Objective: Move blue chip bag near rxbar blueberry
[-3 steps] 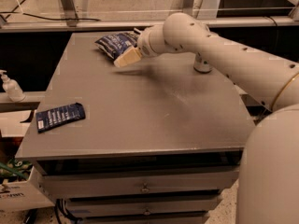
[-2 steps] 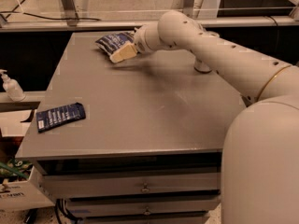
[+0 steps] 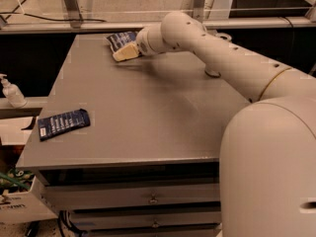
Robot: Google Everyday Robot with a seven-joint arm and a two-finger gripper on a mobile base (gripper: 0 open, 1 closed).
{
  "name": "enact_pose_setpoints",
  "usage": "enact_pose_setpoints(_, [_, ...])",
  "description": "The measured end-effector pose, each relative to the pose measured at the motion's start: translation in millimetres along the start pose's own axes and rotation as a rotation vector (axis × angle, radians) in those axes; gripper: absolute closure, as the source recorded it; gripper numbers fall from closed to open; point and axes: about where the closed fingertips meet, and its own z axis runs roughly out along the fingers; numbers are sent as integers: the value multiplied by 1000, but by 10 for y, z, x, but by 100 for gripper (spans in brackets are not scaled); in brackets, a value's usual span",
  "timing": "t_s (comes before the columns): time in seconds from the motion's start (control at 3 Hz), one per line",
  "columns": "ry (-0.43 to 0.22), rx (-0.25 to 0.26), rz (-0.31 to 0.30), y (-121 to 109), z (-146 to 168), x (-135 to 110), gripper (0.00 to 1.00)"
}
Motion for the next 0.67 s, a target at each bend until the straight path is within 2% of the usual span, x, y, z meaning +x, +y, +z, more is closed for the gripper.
enact_pose_setpoints(0.67, [8,3,18,1,-70,80,65])
